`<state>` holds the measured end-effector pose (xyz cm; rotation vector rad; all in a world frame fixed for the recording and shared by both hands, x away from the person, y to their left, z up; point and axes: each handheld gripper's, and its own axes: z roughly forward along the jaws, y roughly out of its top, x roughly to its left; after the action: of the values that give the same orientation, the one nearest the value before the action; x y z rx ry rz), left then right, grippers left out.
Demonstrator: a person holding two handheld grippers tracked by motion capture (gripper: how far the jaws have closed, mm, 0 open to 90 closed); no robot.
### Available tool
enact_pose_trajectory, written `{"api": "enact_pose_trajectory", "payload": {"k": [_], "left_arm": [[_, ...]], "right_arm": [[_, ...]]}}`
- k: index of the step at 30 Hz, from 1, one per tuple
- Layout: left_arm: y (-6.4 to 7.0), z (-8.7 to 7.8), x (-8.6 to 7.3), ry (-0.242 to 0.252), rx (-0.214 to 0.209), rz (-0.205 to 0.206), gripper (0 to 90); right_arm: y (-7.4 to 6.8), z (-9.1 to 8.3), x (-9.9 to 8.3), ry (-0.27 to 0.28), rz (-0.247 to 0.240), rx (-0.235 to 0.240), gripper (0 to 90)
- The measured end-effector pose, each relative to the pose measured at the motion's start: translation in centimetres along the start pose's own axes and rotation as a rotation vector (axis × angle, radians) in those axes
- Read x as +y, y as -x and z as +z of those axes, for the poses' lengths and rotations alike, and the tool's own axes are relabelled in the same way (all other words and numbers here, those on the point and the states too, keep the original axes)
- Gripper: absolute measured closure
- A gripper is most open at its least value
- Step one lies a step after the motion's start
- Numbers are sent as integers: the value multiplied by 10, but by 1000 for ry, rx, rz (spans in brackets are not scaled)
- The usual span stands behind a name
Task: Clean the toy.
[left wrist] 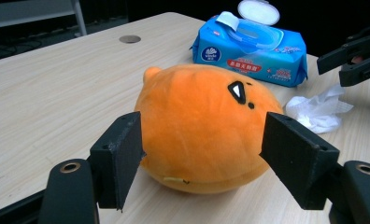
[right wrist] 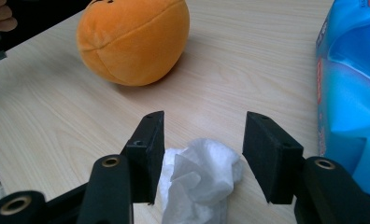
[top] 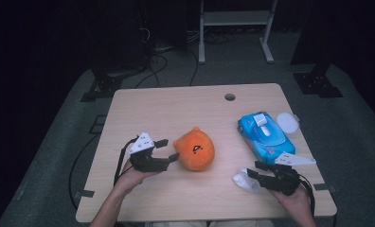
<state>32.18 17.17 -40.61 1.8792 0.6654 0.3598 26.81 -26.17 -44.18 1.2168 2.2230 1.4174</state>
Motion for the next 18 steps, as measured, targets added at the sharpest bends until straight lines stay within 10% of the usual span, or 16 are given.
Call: {"api": "enact_pose_trajectory", "payload": {"k": [18], "left_arm": [[0,-16,-27,-29,36,-38,230]], "right_arm": [[1,-1,0,3,14,11,470]]}}
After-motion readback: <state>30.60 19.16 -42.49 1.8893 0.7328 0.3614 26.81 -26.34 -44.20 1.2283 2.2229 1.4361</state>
